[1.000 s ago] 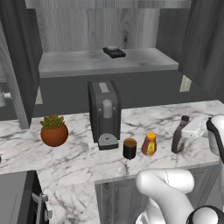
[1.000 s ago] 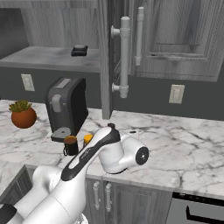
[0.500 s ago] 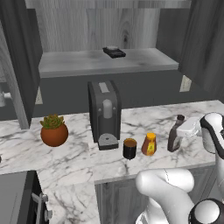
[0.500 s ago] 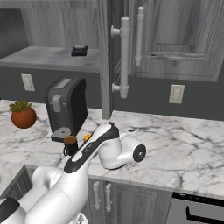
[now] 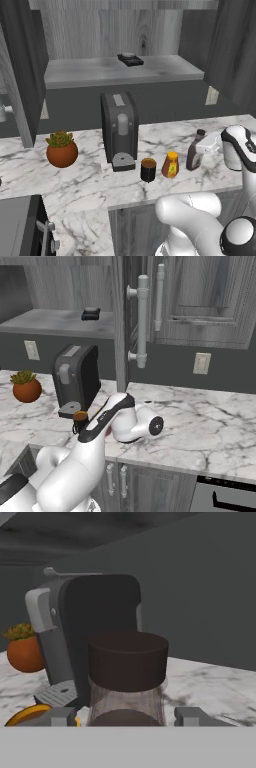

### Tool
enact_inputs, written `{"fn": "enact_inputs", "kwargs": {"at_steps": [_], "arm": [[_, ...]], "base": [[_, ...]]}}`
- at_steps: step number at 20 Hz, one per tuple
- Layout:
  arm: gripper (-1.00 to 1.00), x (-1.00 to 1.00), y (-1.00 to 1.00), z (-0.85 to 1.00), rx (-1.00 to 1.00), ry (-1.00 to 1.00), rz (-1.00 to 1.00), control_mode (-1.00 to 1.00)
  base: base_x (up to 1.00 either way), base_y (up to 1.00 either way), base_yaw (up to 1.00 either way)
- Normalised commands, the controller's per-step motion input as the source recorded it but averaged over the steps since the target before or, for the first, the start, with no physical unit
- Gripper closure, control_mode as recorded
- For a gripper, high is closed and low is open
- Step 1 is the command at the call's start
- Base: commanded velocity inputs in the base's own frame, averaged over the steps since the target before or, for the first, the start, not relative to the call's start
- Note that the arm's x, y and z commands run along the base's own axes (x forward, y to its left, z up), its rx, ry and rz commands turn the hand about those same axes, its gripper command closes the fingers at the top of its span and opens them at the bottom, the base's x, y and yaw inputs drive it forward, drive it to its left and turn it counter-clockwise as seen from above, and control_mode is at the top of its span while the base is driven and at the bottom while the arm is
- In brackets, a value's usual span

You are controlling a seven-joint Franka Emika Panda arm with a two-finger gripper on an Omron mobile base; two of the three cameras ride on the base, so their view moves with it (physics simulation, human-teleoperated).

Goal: Pick the syrup bottle and honey bottle from the cabinet and place them next to the mug.

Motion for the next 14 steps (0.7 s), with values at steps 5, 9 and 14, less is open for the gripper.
{"fn": "enact_inputs", "kwargs": {"at_steps": [5,9,14], "arm": [[1.00,0.14,0.03,-0.05,0.00,0.00,0.00,-1.00],[1.00,0.00,0.00,-0.16,0.00,0.00,0.00,-1.00],[1.00,0.00,0.00,-0.26,0.00,0.00,0.00,-1.00]], "base": [[0.00,0.00,0.00],[0.00,0.00,0.00],[0.00,0.00,0.00]]}}
